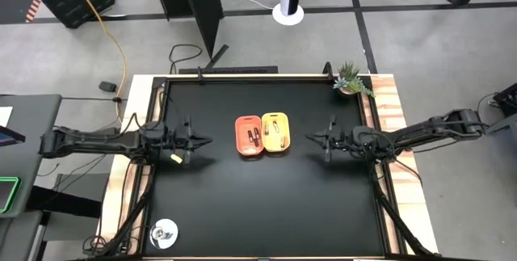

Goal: Sort batteries
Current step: Return to Home Position

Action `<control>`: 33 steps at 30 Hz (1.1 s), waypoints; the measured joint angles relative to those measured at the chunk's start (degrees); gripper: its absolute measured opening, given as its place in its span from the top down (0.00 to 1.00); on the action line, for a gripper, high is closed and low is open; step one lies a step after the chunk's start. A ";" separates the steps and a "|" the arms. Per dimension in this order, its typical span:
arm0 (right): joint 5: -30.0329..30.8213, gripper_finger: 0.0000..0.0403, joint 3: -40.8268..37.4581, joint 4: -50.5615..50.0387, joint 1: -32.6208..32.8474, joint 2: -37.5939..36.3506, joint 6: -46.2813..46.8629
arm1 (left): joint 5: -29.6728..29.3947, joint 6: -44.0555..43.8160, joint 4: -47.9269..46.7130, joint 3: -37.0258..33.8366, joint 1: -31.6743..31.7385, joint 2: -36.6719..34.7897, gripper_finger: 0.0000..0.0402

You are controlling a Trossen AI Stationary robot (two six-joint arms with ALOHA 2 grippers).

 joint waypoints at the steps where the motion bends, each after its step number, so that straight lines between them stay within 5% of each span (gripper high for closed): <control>1: -0.91 1.00 0.00 0.11 -0.48 -0.32 -1.18 | -1.08 0.40 -1.36 0.00 -0.69 -1.28 1.00; 12: -2.59 1.00 -0.09 -8.75 -3.05 -6.99 -5.15 | -7.46 1.79 -9.97 -1.62 -4.92 -14.02 1.00; 22: -2.61 1.00 -0.11 -27.49 -3.09 -26.09 -5.79 | -8.21 2.59 -19.25 -1.77 -5.29 -24.91 1.00; 33: -2.82 1.00 -0.17 -43.11 -3.24 -43.84 -7.66 | -7.88 3.00 -19.30 -1.81 -5.27 -26.76 1.00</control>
